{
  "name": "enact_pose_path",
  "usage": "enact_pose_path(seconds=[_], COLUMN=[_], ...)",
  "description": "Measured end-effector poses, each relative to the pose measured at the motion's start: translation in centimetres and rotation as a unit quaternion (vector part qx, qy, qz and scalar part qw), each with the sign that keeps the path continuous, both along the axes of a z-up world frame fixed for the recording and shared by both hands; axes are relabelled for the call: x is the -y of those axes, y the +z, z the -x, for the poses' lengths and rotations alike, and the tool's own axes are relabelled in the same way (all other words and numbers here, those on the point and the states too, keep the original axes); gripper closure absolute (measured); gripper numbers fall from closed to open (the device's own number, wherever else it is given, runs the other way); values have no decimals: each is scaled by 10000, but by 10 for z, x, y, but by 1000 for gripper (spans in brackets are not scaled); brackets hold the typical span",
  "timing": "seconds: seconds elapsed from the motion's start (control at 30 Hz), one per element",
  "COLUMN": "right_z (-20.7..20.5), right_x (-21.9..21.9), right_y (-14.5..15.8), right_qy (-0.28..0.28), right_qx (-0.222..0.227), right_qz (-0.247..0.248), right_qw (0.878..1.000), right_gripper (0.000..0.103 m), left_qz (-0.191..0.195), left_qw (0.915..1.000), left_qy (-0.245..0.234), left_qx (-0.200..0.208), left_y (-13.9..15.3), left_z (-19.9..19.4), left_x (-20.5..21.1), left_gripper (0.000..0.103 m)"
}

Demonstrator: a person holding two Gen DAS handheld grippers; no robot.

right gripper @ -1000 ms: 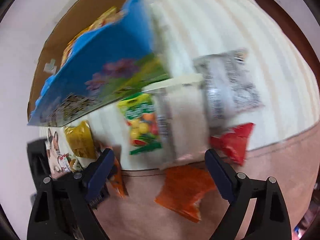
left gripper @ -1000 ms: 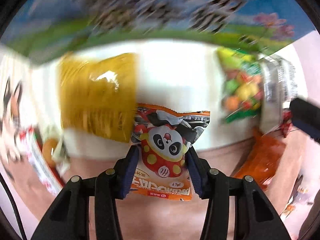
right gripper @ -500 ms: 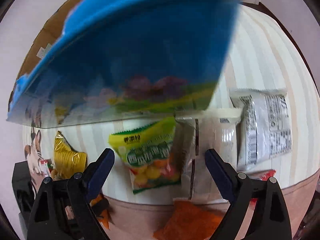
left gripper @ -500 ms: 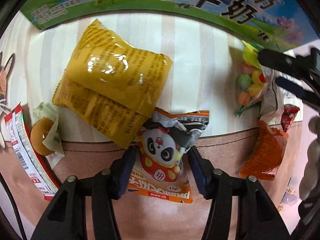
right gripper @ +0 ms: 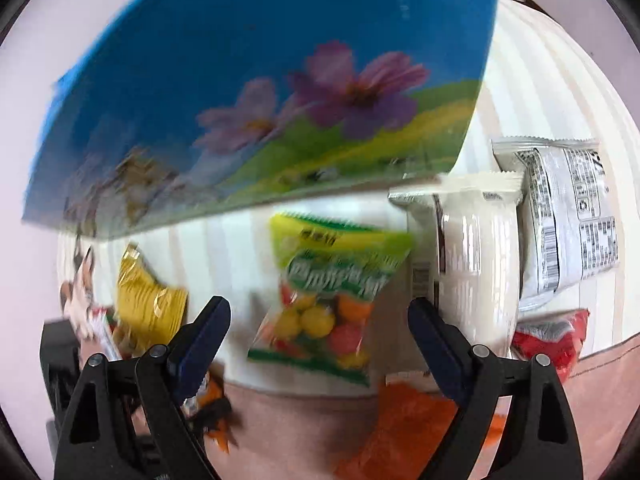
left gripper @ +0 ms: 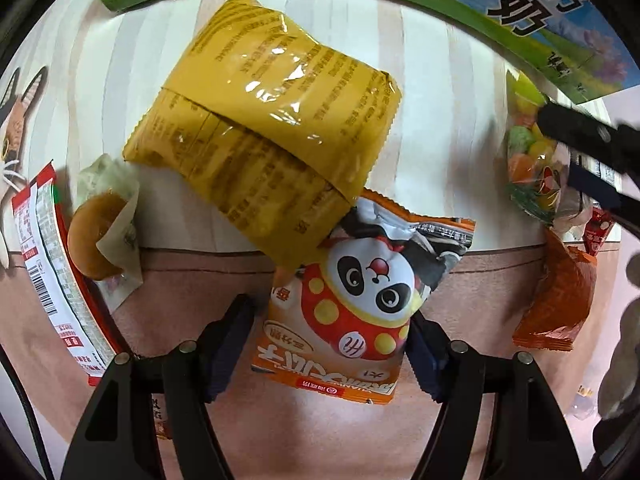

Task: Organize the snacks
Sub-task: 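Grasp the panda-print bag with the left tool while the right tool grasps the green candy bag, then lift both bags into the cardboard box and open both tools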

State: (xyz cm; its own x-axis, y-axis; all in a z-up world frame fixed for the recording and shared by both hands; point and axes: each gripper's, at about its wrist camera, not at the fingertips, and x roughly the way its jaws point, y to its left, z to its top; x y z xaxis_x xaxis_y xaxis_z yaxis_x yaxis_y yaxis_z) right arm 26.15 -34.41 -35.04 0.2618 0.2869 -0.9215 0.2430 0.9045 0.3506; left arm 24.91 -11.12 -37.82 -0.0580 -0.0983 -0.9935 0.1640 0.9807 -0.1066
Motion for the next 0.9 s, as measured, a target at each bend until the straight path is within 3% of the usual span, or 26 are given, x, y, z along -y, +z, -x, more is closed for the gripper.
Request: enact_pose_path(seconds=[0.1, 0.2, 0.3, 0.6, 0.73, 0.83, 0.9], right_z=[-11, -17, -11, 47, 68, 76, 76], right_x=[-8, -19, -29, -41, -39, -28, -14], right_y=[-9, -13, -13, -24, -31, -32, -32], right_qy=[-17, 80, 418, 1256, 1360, 1194, 972], right_qx=[-67, -234, -349, -1068, -1325, -1355, -1371], right_qz=[263, 530, 585, 276, 40, -177, -362], right_qw=[9996, 9983, 9968, 9859, 9818, 9834, 9851], right_gripper=[13, 38, 47, 47, 47, 45, 45], left_qz=[-126, -245, -212, 39, -132, 21, 201], left_qw=[9998, 9992, 9988, 9952, 9906, 9916, 9951], left_qy=[-136, -272, -391, -971, -1358, -1288, -947], left_qx=[43, 130, 204, 108, -40, -123, -221], left_y=[-7, 4, 18, 46, 19, 11, 13], left_z=[2, 4, 13, 22, 16, 8, 1], left_x=[8, 10, 24, 19, 40, 49, 51], left_gripper=[33, 33, 33, 33, 33, 33, 35])
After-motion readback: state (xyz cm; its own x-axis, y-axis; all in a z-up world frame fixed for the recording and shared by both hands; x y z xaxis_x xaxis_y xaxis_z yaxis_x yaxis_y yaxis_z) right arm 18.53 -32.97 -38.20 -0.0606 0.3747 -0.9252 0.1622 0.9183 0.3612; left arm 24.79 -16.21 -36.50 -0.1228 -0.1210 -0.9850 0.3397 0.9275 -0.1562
